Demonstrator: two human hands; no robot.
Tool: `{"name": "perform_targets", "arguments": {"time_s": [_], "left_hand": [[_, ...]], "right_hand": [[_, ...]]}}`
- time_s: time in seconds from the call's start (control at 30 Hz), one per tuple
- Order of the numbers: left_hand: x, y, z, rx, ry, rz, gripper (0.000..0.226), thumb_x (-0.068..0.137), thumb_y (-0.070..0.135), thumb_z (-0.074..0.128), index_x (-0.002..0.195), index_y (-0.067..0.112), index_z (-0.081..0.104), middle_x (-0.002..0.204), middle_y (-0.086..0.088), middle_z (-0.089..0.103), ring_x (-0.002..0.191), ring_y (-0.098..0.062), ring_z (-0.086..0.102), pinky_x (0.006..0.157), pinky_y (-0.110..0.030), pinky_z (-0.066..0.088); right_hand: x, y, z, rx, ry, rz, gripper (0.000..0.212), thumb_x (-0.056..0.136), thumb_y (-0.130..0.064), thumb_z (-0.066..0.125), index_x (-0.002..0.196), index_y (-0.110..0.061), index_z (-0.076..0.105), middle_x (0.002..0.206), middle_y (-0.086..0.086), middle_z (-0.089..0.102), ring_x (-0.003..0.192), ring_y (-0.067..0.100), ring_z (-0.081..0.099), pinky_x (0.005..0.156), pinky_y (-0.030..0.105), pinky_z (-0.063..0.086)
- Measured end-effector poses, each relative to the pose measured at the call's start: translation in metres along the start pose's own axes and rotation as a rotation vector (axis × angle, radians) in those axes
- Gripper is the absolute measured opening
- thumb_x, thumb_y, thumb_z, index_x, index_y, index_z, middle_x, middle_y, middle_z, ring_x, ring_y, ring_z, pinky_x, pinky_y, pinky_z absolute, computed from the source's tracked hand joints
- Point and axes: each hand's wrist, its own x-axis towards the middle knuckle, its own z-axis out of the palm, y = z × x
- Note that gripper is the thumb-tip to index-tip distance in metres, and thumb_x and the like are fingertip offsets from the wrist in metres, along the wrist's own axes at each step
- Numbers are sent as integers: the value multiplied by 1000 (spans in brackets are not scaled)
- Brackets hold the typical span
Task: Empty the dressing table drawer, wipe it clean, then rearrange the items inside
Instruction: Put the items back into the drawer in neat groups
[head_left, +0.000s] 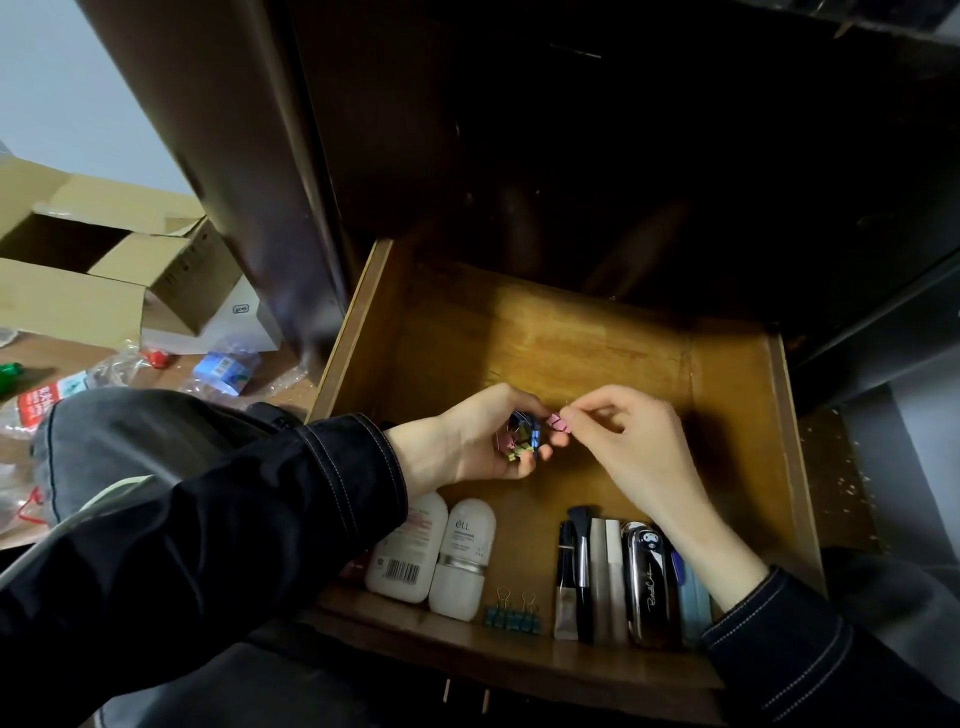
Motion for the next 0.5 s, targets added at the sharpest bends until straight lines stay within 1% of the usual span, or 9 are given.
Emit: {"name": "perform_targets", "arguments": {"time_s": [0.07, 0.13, 0.2, 0.27, 0.3, 0.37, 0.4, 0.43, 0.5], "left_hand": [[0, -1, 0, -13, 31, 6, 14, 95, 14, 49, 95, 8, 62, 80, -8, 67, 61, -15, 57, 48, -18, 38], [1, -1, -2, -45, 109, 44, 18, 96, 15, 48, 97, 6, 64, 82, -10, 66, 61, -16, 57, 47, -19, 40], [3, 1, -5, -91, 200, 98, 23, 94, 14, 47, 98, 3, 66, 84, -11, 65, 63, -17, 56, 47, -20, 42], [4, 3, -8, -134, 251, 139, 24, 94, 13, 44, 98, 3, 66, 85, -11, 63, 65, -18, 56, 48, -21, 43], [5, 3, -8, -144, 260, 149, 24, 93, 13, 44, 95, 3, 66, 85, -11, 63, 65, -18, 56, 48, -21, 43], [5, 3, -8, -146, 257, 142, 24, 93, 13, 43, 91, 4, 65, 85, -11, 63, 65, -19, 56, 48, -21, 43], [6, 3, -8, -145, 249, 131, 25, 93, 13, 42, 90, 4, 66, 84, -11, 63, 65, -19, 56, 47, -20, 43], [7, 2, -8, -146, 243, 123, 26, 94, 14, 42, 91, 4, 66, 84, -11, 63, 65, -19, 56, 46, -20, 43], [8, 2, -9, -151, 236, 117, 26, 94, 15, 43, 91, 4, 66, 84, -11, 63, 65, -19, 56, 45, -19, 44]], "right_hand": [[0, -1, -1, -17, -8, 3, 9, 88, -22, 74, 85, -30, 75, 80, -16, 73, 83, -5, 65, 71, 11, 49], [1, 3, -5, -1, 38, 5, 7, 88, -22, 75, 85, -28, 76, 81, -16, 73, 82, -4, 66, 72, 13, 51], [2, 9, -9, -15, -3, 38, 8, 87, -24, 75, 80, -29, 77, 78, -18, 73, 79, -4, 66, 71, 16, 52], [-1, 11, -7, -158, -253, 73, 13, 87, -25, 74, 76, -31, 77, 78, -24, 72, 78, -8, 64, 70, 19, 51], [-5, 11, -2, -216, -413, 70, 16, 87, -24, 73, 73, -30, 77, 76, -25, 71, 75, -10, 64, 66, 17, 49], [-16, 8, 14, -233, -672, 51, 17, 87, -22, 72, 71, -25, 76, 68, -20, 72, 62, -9, 63, 56, 10, 42], [-21, 7, 21, -245, -749, 41, 15, 85, -24, 72, 71, -24, 76, 64, -18, 70, 55, -6, 60, 54, 12, 40], [-25, 7, 27, -274, -798, 25, 12, 83, -28, 72, 72, -24, 76, 59, -17, 67, 51, -4, 54, 53, 18, 39], [-29, 7, 35, -324, -864, 5, 11, 79, -35, 71, 76, -26, 76, 53, -16, 60, 46, 0, 47, 53, 26, 38]]}}
